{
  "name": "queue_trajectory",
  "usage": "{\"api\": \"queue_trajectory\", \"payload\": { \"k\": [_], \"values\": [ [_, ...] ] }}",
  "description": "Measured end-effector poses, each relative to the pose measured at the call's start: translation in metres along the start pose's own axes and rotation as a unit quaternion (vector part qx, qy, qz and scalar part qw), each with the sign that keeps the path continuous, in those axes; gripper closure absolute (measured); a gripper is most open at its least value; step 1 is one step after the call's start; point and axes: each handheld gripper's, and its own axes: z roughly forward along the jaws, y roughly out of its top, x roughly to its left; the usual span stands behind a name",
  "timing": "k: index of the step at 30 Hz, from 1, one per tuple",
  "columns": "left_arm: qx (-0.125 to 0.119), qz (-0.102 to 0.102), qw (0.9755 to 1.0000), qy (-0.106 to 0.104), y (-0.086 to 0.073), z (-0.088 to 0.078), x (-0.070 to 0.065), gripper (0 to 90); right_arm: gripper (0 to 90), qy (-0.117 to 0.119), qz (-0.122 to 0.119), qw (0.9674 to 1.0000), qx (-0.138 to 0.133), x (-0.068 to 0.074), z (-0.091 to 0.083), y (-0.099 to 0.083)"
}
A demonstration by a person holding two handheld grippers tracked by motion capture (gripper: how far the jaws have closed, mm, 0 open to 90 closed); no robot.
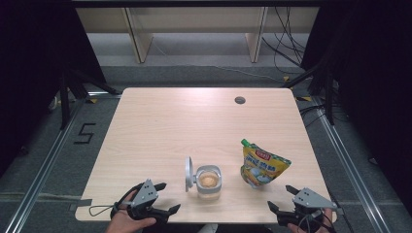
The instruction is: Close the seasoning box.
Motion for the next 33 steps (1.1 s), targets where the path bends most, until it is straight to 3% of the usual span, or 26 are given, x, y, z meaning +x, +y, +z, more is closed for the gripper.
{"api": "queue_trajectory", "payload": {
  "k": [1, 4, 5, 8, 11, 13, 16, 18, 19, 21, 22, 24, 26, 27, 28, 29, 30, 33],
  "values": [
    [0.007, 0.012, 0.9999, -0.001, 0.001, -0.002, 0.002, 16.6, 18.3, -0.003, -0.016, 0.9998, -0.01, -0.001, 0.001, 0.001],
    [0.006, -0.001, 1.0, 0.001, 0.002, -0.003, 0.002, 17.0, 18.8, 0.006, -0.014, 0.9999, -0.002, 0.002, 0.001, 0.001],
    [-0.004, -0.008, 1.0, -0.002, 0.003, -0.004, 0.001, 18.1, 18.8, 0.002, 0.003, 1.0, 0.001, 0.005, 0.0, 0.001],
    [-0.012, -0.02, 0.9997, -0.005, 0.005, -0.006, 0.001, 23.6, 18.8, 0.007, -0.011, 0.9999, -0.005, 0.001, 0.003, 0.0],
    [-0.023, -0.007, 0.9997, -0.005, 0.008, -0.006, 0.002, 31.8, 18.8, 0.001, -0.006, 1.0, 0.001, 0.002, 0.002, 0.0],
    [-0.032, -0.011, 0.9994, 0.001, 0.009, -0.008, 0.001, 40.5, 18.8, 0.001, -0.004, 1.0, 0.002, 0.002, 0.002, 0.0],
    [-0.05, 0.008, 0.9987, 0.002, 0.012, -0.012, 0.003, 57.4, 19.3, -0.002, -0.019, 0.9998, -0.006, 0.001, 0.002, 0.0],
    [-0.061, 0.017, 0.998, 0.008, 0.015, -0.015, 0.002, 69.1, 19.3, 0.003, 0.002, 1.0, 0.004, 0.005, 0.0, 0.0],
    [-0.061, 0.028, 0.9976, 0.016, 0.016, -0.017, 0.003, 73.4, 19.4, 0.004, -0.002, 1.0, 0.0, 0.004, 0.0, 0.001],
    [-0.067, 0.025, 0.9973, 0.016, 0.018, -0.018, 0.002, 81.3, 19.4, 0.002, -0.006, 1.0, -0.001, 0.004, 0.001, 0.0],
    [-0.062, 0.042, 0.997, 0.019, 0.02, -0.019, 0.003, 84.3, 19.4, 0.002, -0.009, 0.9999, -0.004, 0.004, 0.002, 0.0],
    [-0.064, 0.032, 0.9974, 0.014, 0.021, -0.019, 0.001, 87.9, 19.5, 0.001, -0.018, 0.9998, -0.006, 0.003, 0.003, 0.0],
    [-0.059, 0.047, 0.9971, 0.011, 0.024, -0.018, 0.002, 88.9, 19.6, 0.002, -0.026, 0.9996, -0.009, 0.002, 0.003, 0.001],
    [-0.06, 0.037, 0.9975, 0.007, 0.025, -0.017, 0.0, 89.0, 19.6, 0.003, -0.023, 0.9997, -0.007, 0.002, 0.003, 0.001],
    [-0.062, 0.046, 0.997, 0.005, 0.028, -0.017, 0.0, 89.0, 19.6, 0.005, -0.013, 0.9999, -0.001, 0.003, 0.003, 0.0],
    [-0.066, 0.04, 0.997, 0.002, 0.03, -0.016, -0.001, 89.0, 19.7, 0.005, -0.013, 0.9999, -0.001, 0.003, 0.002, 0.0],
    [-0.066, 0.05, 0.9965, 0.002, 0.034, -0.017, -0.001, 89.0, 19.6, 0.0, -0.025, 0.9996, -0.011, 0.001, 0.003, 0.0],
    [-0.075, 0.05, 0.9959, 0.002, 0.044, -0.016, -0.003, 89.0, 19.7, 0.007, -0.014, 0.9998, -0.009, 0.001, 0.003, 0.0]
  ]
}}
